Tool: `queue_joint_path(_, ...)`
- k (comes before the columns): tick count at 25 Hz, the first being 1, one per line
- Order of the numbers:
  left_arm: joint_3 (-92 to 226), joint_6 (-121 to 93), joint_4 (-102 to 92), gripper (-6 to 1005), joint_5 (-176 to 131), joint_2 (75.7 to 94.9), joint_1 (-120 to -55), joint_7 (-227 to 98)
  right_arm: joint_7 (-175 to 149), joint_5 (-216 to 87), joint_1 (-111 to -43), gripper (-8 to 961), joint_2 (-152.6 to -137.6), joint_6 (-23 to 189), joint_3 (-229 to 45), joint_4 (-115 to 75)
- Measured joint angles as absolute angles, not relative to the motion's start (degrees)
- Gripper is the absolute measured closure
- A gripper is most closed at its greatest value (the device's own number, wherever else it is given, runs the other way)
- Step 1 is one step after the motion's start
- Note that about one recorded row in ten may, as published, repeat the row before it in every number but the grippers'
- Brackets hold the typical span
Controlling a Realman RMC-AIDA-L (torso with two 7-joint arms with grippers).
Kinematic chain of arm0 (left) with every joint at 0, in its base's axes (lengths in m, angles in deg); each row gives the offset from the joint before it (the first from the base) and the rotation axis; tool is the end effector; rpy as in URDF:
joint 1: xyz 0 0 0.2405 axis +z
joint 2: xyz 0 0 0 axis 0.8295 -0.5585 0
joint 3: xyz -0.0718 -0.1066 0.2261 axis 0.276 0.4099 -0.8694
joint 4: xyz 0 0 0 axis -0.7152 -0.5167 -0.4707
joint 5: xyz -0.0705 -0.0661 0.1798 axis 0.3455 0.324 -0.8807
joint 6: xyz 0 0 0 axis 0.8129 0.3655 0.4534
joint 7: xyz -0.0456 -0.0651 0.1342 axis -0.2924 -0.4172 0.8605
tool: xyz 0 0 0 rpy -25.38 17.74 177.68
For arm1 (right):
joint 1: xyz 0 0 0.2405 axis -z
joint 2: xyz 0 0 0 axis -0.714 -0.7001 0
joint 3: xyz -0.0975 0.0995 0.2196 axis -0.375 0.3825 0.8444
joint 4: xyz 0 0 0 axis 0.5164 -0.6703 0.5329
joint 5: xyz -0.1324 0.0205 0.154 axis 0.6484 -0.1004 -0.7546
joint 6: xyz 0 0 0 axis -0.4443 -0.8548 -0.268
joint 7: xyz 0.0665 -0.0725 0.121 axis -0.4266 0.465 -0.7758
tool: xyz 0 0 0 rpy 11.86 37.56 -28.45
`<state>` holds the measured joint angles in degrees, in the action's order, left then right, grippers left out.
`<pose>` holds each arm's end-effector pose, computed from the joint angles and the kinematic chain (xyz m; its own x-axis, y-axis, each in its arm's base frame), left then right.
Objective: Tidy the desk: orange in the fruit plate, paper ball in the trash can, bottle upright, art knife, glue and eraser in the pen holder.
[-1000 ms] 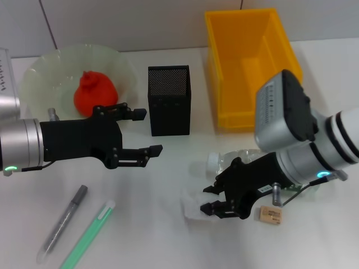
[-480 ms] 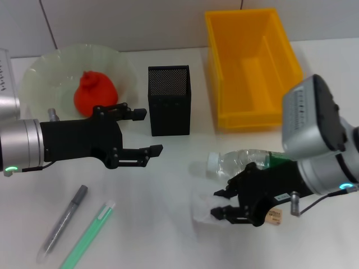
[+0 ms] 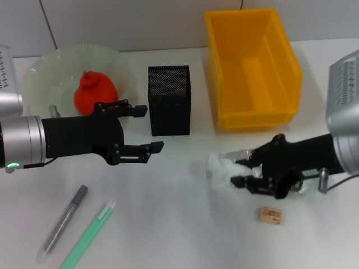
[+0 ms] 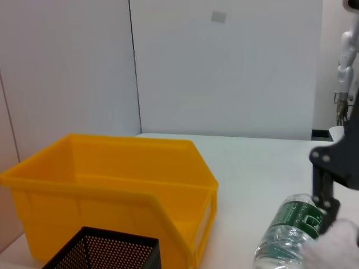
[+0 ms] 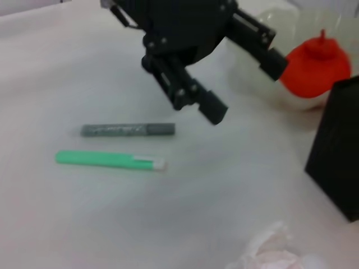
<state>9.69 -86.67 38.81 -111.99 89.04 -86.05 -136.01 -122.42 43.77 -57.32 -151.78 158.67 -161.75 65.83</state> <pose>-0.2117 0.3473 -0.0327 0.9137 0.0475 0.4037 0.1527 -0.9606 -0.2324 0.2070 0.2909 0.0003 0.9537 -0.2911 -0.0749 -0.3004 -0.9129 -0.2765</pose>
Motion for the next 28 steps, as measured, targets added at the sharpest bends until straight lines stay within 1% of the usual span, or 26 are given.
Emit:
queue_joint_path(14, 9.7, -85.8, 38.3, 165, -111.7, 89.11, -86.7, -136.0, -118.0, 37.0, -57.4, 665, -151.72, 158.1, -150.5, 72.8)
queue_joint_path(24, 9.7, -85.1, 38.1, 164, -111.0, 89.21, -86.8, -136.0, -109.5, 33.5, -56.5, 666, -151.75, 151.5, -146.5, 70.2)
queue_joint_path(28, 9.7, -84.9, 37.3, 164, -110.4, 89.21, -87.4, -135.5, -104.6, 30.7, -57.7, 666, -151.66, 148.8, -143.4, 65.6)
